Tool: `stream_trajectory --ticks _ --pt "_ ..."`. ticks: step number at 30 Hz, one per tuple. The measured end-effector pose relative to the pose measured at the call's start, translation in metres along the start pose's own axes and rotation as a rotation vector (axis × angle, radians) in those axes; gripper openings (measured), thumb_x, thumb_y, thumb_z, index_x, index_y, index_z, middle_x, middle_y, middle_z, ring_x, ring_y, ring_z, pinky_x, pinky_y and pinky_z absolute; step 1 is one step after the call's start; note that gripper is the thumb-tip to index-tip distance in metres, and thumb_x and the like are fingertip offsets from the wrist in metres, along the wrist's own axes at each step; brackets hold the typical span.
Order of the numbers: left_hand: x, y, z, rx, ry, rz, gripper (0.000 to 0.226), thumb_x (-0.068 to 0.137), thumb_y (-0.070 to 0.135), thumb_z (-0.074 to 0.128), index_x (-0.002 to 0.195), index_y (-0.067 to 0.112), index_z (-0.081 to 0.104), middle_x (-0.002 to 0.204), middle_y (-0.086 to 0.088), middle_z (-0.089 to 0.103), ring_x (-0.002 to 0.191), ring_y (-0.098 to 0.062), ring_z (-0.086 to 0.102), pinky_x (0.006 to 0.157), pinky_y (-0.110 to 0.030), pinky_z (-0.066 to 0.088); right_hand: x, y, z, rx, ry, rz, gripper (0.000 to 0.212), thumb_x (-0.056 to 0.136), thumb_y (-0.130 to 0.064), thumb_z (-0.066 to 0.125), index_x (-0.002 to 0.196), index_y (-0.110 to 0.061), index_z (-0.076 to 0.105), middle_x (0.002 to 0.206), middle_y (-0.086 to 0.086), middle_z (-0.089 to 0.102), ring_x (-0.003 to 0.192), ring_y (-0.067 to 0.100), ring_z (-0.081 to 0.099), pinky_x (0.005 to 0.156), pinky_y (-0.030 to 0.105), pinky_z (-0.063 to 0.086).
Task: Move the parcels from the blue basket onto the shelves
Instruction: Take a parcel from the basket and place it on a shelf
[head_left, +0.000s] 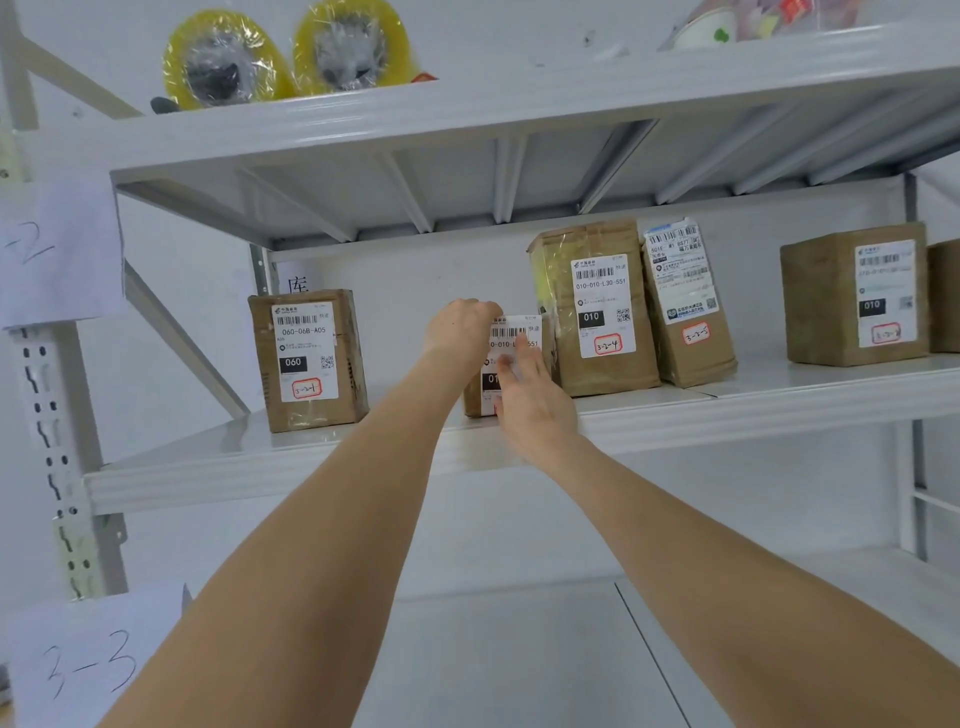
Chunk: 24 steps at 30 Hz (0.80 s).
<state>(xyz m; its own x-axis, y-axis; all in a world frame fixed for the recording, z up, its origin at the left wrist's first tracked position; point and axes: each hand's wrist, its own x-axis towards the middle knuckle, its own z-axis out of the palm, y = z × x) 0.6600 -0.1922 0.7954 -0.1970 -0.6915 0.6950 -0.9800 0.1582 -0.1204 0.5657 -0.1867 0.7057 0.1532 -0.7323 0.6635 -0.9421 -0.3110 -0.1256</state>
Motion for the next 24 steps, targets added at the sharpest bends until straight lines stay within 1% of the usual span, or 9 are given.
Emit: stream_trajectory --ticks 5,9,14,17,18,20,22,24 --pt "0.008 -0.005 0.009 -0.016 -0.004 -0.007 0.045 0.090 0.003 0.056 0.131 0.020 0.053 0.118 -0.008 0.060 0.112 -0.026 0.055 0.081 -0.032 0.046 0.010 0.000 0.001 0.023 -0.033 0.022 0.057 0.099 -0.014 0.047 0.150 -0.014 0.022 0.161 0.003 -0.009 0.149 0.021 0.001 0.107 0.041 0.037" --pt "0.012 -0.008 0.016 -0.026 -0.003 -0.005 0.043 0.088 0.004 0.059 0.129 0.018 0.054 0.117 -0.008 0.060 0.110 -0.026 0.055 0.082 -0.033 0.047 0.016 -0.001 0.002 0.029 -0.046 0.025 0.054 0.099 -0.015 0.045 0.149 -0.012 0.025 0.162 0.006 -0.008 0.149 0.023 0.005 0.110 0.043 0.036" --pt "0.013 -0.011 0.020 -0.050 -0.007 0.016 0.044 0.088 0.005 0.061 0.130 0.017 0.053 0.118 -0.007 0.058 0.113 -0.026 0.053 0.088 -0.034 0.047 0.021 -0.003 0.003 0.013 -0.050 0.042 0.052 0.099 -0.016 0.045 0.148 -0.011 0.028 0.162 0.007 -0.006 0.147 0.026 0.012 0.108 0.045 0.038" --pt "0.012 -0.013 0.018 -0.043 -0.019 0.034 0.043 0.089 0.005 0.059 0.130 0.015 0.052 0.122 -0.008 0.057 0.115 -0.026 0.052 0.090 -0.035 0.047 0.020 -0.004 0.001 0.001 -0.050 0.042 0.050 0.100 -0.017 0.043 0.148 -0.011 0.029 0.162 0.007 -0.005 0.147 0.025 0.011 0.109 0.043 0.037" --pt "0.011 -0.014 0.017 -0.045 -0.024 0.039 0.045 0.090 0.005 0.057 0.133 0.016 0.050 0.125 -0.007 0.056 0.117 -0.025 0.050 0.091 -0.035 0.047 0.019 -0.004 -0.001 -0.003 -0.049 0.039 0.051 0.100 -0.018 0.043 0.148 -0.012 0.029 0.162 0.007 -0.004 0.147 0.025 0.010 0.110 0.042 0.035" --pt "0.010 -0.015 0.015 -0.055 -0.045 0.045 0.055 0.092 0.005 0.053 0.142 0.020 0.039 0.134 -0.004 0.051 0.125 -0.024 0.045 0.094 -0.036 0.046 0.018 -0.006 -0.005 -0.017 -0.040 0.039 0.053 0.100 -0.020 0.044 0.149 -0.014 0.028 0.161 0.008 0.001 0.146 0.026 0.013 0.109 0.040 0.034" --pt "0.006 -0.016 0.014 -0.053 -0.060 0.050 0.063 0.093 0.006 0.052 0.148 0.024 0.028 0.145 -0.002 0.040 0.135 -0.022 0.035 0.099 -0.037 0.042 0.016 -0.007 -0.009 -0.044 -0.017 0.044 0.054 0.098 -0.022 0.047 0.148 -0.017 0.029 0.159 0.010 0.007 0.145 0.027 0.018 0.107 0.040 0.034" --pt "0.000 -0.014 0.011 -0.049 -0.049 0.051 0.064 0.093 0.005 0.049 0.149 0.023 0.025 0.153 -0.001 0.029 0.141 -0.019 0.025 0.105 -0.037 0.037 0.013 -0.006 -0.014 -0.056 0.010 0.062 0.052 0.097 -0.023 0.049 0.146 -0.020 0.032 0.158 0.010 0.011 0.144 0.027 0.019 0.106 0.040 0.034"
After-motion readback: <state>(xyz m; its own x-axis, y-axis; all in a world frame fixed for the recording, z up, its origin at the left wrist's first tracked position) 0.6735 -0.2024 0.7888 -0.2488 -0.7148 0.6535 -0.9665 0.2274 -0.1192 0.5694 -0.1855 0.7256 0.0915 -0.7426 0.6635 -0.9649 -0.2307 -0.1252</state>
